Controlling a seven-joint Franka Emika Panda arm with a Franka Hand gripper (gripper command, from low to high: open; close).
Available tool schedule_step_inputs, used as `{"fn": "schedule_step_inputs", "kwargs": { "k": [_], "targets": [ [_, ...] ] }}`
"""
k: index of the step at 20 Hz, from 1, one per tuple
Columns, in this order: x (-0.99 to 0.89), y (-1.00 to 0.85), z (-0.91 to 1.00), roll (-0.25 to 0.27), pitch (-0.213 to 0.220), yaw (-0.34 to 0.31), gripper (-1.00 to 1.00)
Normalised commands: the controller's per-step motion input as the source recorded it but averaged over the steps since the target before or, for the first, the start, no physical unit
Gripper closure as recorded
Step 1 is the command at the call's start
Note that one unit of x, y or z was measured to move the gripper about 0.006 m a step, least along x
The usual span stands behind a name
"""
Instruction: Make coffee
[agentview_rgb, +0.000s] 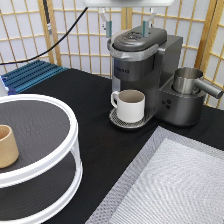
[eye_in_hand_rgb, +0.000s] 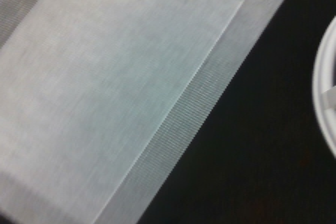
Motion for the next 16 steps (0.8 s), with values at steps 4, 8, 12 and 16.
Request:
{"fn": "schedule_step_inputs", "kwargs": {
  "k": [4,8,12,16],
  "targets": [
    [0.0,0.05,0.45,0.149,0.074,0.323,-1.0],
    [0.0,0.01,0.26,0.083,0.062,0.362,-1.0],
    [0.0,0.0,-0.03,0.044,0.019,0.375,-1.0],
    [0.05,0.0,-0.27,0.078,0.034,0.333,-1.0]
  ]
}}
